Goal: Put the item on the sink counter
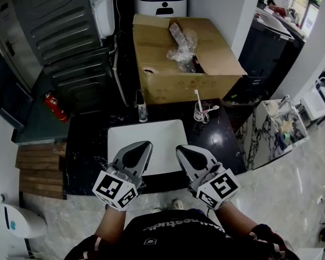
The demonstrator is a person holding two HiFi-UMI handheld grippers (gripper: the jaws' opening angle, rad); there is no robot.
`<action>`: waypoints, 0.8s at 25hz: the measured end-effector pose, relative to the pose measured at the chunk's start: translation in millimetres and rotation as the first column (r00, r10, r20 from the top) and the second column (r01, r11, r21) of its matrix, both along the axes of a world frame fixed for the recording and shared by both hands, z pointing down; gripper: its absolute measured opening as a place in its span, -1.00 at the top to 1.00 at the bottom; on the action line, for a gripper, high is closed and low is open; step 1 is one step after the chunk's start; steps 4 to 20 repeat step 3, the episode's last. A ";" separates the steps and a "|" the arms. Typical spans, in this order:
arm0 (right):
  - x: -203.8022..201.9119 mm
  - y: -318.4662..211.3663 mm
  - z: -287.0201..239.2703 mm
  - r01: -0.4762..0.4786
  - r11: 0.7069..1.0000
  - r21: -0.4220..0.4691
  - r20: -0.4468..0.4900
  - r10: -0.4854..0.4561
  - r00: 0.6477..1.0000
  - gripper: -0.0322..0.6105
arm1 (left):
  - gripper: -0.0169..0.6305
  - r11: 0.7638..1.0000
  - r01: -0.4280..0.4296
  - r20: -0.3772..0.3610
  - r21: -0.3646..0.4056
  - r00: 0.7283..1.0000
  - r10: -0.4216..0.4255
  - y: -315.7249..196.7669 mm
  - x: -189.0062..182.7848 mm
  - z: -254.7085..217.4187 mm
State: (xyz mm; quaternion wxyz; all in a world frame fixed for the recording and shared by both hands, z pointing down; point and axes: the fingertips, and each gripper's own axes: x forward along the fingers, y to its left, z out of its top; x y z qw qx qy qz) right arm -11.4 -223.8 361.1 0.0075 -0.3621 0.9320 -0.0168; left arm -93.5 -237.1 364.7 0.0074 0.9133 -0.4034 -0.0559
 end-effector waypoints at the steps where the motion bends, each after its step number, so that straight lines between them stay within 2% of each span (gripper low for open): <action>1: 0.0 0.0 0.9 -0.001 1.000 -0.001 -0.003 0.001 1.000 0.79 | 0.91 1.000 -0.001 0.000 0.002 1.000 0.001 -0.1 0.1 -0.3; 20: 0.2 0.1 2.8 -0.002 1.000 -0.004 -0.009 0.002 1.000 0.79 | 0.91 1.000 -0.003 -0.001 0.004 1.000 0.003 -0.4 0.3 -1.0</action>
